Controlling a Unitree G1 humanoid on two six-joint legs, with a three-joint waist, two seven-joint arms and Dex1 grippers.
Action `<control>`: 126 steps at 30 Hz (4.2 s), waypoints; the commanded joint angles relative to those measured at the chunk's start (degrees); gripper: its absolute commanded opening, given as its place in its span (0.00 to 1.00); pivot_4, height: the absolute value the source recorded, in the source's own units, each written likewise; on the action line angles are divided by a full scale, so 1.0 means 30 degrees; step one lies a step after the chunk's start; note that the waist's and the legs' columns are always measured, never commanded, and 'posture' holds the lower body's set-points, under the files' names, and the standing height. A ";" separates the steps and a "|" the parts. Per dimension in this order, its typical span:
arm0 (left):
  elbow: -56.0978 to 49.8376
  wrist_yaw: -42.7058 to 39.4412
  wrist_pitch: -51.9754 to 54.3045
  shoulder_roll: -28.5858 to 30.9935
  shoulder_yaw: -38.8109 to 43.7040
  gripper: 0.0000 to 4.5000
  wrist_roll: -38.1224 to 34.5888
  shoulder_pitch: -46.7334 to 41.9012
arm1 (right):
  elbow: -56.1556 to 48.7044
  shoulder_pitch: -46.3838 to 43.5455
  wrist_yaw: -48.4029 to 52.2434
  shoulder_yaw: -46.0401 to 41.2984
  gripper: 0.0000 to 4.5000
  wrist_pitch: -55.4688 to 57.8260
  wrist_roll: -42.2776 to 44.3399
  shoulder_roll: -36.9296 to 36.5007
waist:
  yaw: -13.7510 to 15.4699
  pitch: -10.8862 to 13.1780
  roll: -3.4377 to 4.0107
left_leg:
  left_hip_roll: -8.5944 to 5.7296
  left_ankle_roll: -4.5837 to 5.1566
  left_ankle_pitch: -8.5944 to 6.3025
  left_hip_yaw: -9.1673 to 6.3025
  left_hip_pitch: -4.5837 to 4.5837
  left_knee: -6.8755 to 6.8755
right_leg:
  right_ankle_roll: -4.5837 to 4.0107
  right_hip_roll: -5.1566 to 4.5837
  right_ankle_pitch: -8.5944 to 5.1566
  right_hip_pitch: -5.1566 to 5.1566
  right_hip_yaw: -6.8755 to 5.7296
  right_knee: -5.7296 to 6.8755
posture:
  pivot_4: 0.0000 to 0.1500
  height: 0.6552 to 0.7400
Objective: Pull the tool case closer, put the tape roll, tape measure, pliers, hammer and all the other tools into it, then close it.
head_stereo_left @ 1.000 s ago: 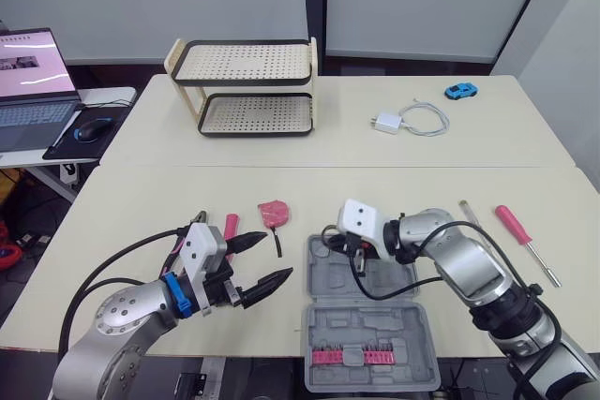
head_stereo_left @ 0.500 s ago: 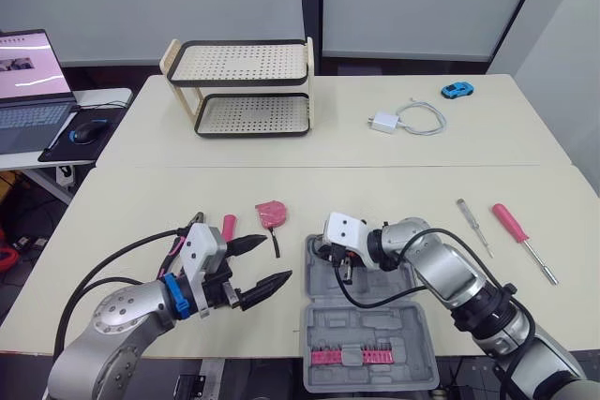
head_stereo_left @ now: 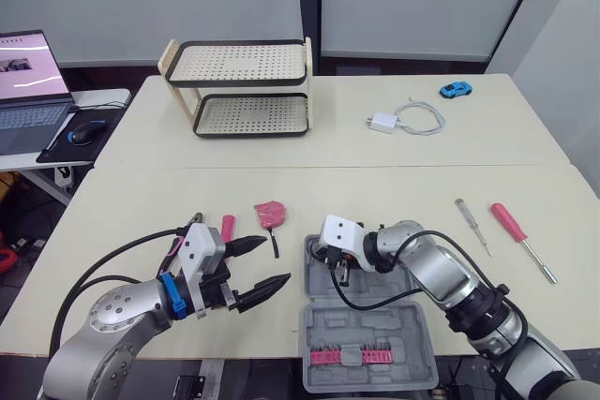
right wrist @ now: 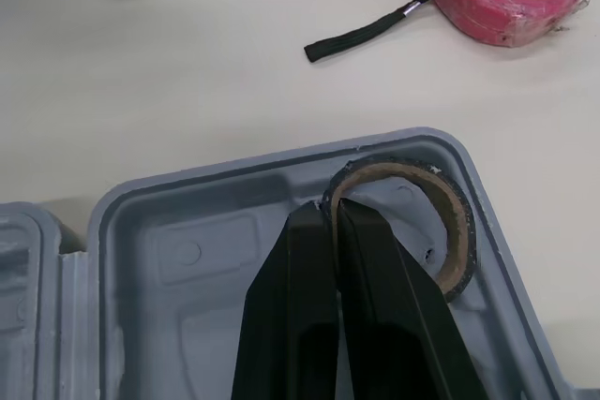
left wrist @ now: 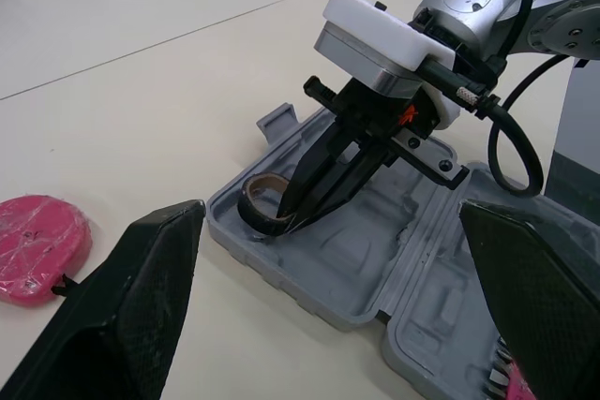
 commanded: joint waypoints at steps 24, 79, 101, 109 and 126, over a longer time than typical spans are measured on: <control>-0.0278 -0.0083 -0.0305 0.0396 0.0642 1.00 -0.0156 0.0064 | 0.0898 -0.0791 0.0508 0.0122 0.01 -0.0884 -0.0350 0.0283 | -0.0025 0.0002 0.0004 | 0.0002 -0.0009 -0.0008 0.0000 0.0000 -0.0005 | -0.0003 0.0008 0.0001 -0.0019 0.0009 -0.0008 | 1.00 1.00; 0.0390 -0.0625 -0.0579 0.0680 0.0040 1.00 0.0379 -0.0860 | 0.5966 0.2773 -0.2184 -0.2864 0.33 -0.9789 -0.0127 0.1688 | -0.0061 0.0001 0.0002 | 0.0032 -0.0019 -0.0012 0.0009 0.0019 -0.0012 | -0.0013 0.0050 0.0006 -0.0051 0.0036 0.0016 | 1.00 1.00; 0.5826 -0.4522 0.0067 0.4775 0.7570 1.00 -0.1483 -0.0535 | -0.4906 0.5489 0.3879 -1.1475 0.69 -0.2777 0.8535 -0.7183 | 0.0027 0.0065 0.0000 | 0.0027 -0.0012 -0.0020 0.0006 -0.0044 -0.0010 | -0.0014 0.0037 0.0006 -0.0044 0.0015 -0.0030 | 1.00 1.00; 1.3790 -0.7890 -0.0495 0.8913 1.0158 1.00 -0.0142 -0.1298 | -0.0246 0.8059 0.6526 -1.9130 1.00 -0.1344 1.0223 -1.3390 | -0.0002 0.0187 -0.0015 | 0.0047 -0.0007 -0.0021 0.0028 -0.0042 -0.0017 | -0.0020 0.0040 0.0005 -0.0027 -0.0006 -0.0029 | 1.00 1.00; 2.1078 -0.8303 -0.3762 0.9751 1.0222 1.00 0.2611 -0.2806 | 1.2321 0.7171 0.7031 -1.9702 1.00 -0.8033 0.7067 -1.5541 | -0.0106 0.0250 0.0017 | 0.0070 -0.0014 -0.0020 0.0074 -0.0030 -0.0041 | -0.0021 0.0036 0.0006 -0.0061 0.0020 0.0016 | 1.00 1.00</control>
